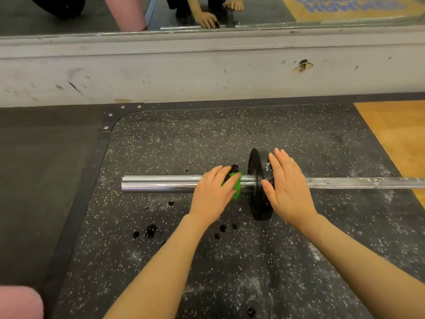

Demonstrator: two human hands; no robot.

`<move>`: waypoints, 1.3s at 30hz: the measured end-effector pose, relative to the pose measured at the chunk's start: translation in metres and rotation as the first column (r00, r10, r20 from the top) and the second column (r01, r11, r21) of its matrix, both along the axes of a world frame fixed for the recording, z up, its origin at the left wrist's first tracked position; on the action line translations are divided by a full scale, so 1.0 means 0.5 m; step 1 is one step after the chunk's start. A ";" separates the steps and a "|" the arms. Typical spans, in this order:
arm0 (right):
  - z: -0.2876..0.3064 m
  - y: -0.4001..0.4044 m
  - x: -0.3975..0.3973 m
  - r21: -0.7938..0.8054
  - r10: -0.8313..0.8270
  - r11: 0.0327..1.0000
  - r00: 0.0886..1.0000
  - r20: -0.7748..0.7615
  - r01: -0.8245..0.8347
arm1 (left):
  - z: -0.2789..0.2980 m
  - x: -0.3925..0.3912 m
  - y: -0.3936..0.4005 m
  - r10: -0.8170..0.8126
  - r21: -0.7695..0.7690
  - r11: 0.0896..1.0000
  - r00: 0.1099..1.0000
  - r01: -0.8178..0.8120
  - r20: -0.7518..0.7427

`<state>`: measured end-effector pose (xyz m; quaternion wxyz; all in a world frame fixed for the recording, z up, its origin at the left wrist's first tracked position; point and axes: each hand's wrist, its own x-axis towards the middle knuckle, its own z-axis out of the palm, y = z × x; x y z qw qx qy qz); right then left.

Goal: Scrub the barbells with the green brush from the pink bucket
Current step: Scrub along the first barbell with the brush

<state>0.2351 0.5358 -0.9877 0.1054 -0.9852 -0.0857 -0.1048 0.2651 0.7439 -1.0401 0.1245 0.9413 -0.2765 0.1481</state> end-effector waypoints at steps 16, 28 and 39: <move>0.053 0.046 0.091 0.088 0.106 0.991 0.992 -0.068 -0.100 | -0.002 -0.006 0.063 0.101 -0.010 0.995 0.995 -0.101 -0.024; 0.049 0.045 0.062 0.086 0.105 0.991 0.992 -0.069 -0.099 | -0.004 -0.014 0.077 0.086 -0.003 0.996 0.996 -0.086 0.019; 0.085 0.048 0.037 0.042 0.112 0.993 0.992 -0.058 -0.109 | 0.000 -0.038 0.200 0.222 -0.043 0.974 0.975 -0.223 -0.023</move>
